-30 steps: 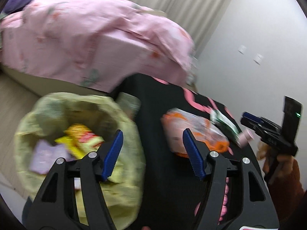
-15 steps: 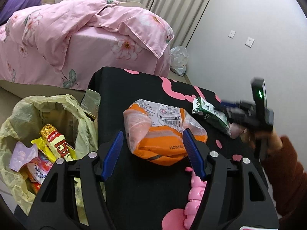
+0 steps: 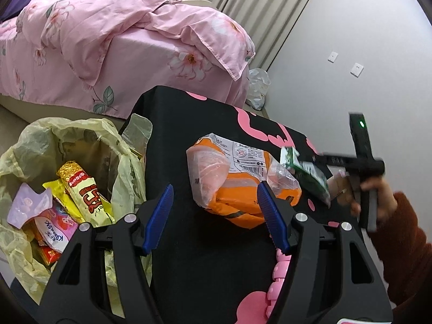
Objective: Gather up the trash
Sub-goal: 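Grasp the green-white milk carton with the right gripper, then grasp the orange snack bag with the left gripper while the right holds the carton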
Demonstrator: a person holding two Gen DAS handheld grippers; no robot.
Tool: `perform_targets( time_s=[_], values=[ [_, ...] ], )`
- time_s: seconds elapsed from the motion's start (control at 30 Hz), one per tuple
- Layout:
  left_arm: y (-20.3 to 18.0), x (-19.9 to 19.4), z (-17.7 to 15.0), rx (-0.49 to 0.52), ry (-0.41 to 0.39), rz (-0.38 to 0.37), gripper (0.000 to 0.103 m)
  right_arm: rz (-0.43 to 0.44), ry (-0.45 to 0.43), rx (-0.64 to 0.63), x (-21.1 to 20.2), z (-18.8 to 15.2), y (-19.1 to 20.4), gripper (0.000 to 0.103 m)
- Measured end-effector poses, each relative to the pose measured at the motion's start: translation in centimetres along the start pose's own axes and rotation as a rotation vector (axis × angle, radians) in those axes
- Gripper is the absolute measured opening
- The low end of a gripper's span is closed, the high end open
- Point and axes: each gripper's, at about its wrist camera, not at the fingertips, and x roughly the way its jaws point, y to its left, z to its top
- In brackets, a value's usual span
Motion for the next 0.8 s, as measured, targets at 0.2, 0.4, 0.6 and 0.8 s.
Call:
perform_targets(
  time_s=[0.2, 0.4, 0.6, 0.8],
  values=[
    [0.0, -0.5, -0.1, 0.002, -0.004, -0.002, 0.061, 0.099, 0.008, -0.013, -1.9, -4.6, 1.0, 0.049],
    [0.0, -0.3, -0.2, -0.004, 0.003, -0.005, 0.061, 0.139, -0.046, -0.168, -4.5, -8.8, 2.8, 0.05],
    [-1.3, 0.0, -0.5, 0.022, 0.016, -0.01, 0.061, 0.027, -0.018, -0.337, -4.0, -10.8, 5.4, 0.05],
    [-2.3, 0.3, -0.7, 0.084, 0.041, 0.011, 0.061, -0.027, -0.155, -0.287, -5.9, -11.0, 5.2, 0.049]
  ],
)
